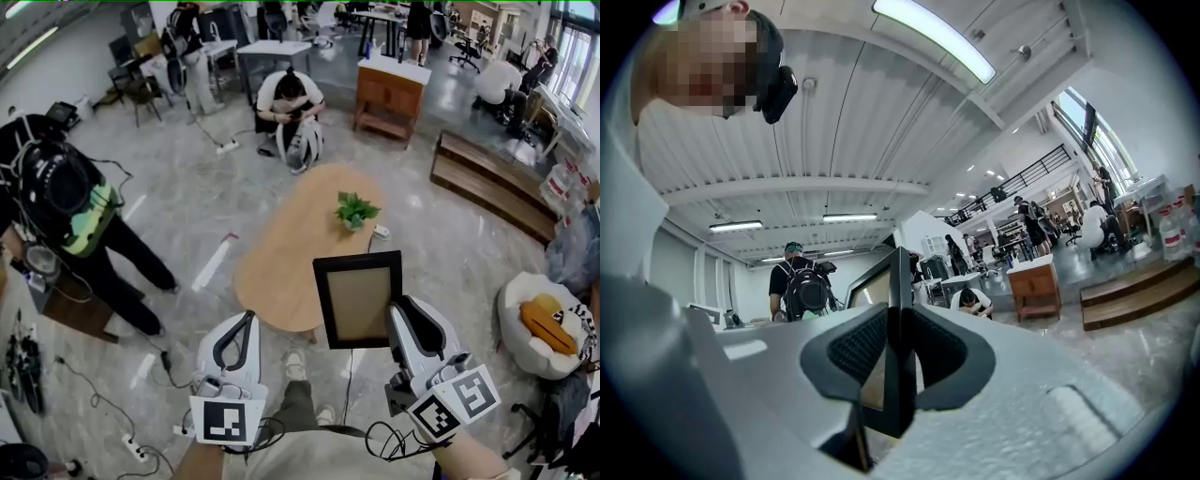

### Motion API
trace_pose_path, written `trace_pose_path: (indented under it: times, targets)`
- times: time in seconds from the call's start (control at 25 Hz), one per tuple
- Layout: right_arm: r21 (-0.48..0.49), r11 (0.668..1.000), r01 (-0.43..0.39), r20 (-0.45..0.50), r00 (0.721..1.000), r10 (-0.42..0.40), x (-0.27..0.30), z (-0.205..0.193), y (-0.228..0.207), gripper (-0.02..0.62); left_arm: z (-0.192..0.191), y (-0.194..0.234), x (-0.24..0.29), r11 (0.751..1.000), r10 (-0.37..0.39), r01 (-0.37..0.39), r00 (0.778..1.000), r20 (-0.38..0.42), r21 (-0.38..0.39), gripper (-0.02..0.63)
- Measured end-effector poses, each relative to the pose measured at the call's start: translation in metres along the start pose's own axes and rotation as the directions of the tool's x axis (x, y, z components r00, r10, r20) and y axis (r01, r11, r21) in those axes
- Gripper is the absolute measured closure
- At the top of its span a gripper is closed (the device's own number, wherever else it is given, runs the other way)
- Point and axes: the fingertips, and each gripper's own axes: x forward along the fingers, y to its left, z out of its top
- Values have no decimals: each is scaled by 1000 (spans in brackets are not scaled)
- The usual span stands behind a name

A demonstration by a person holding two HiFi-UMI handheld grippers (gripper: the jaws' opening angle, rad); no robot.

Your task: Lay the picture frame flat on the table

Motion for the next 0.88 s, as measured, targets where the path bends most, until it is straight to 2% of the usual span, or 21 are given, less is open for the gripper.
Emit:
trace_pose_path:
  times: [0.44, 0.88]
  targets:
    - [1, 1000, 11, -43, 999, -11, 70, -7, -25, 512, -21, 33, 65, 999, -31, 32, 999, -31, 28, 586]
    - [5, 999, 49, -80, 996, -48, 172, -10, -46, 512, -50, 92, 144, 997, -81, 80, 995, -66, -18, 586]
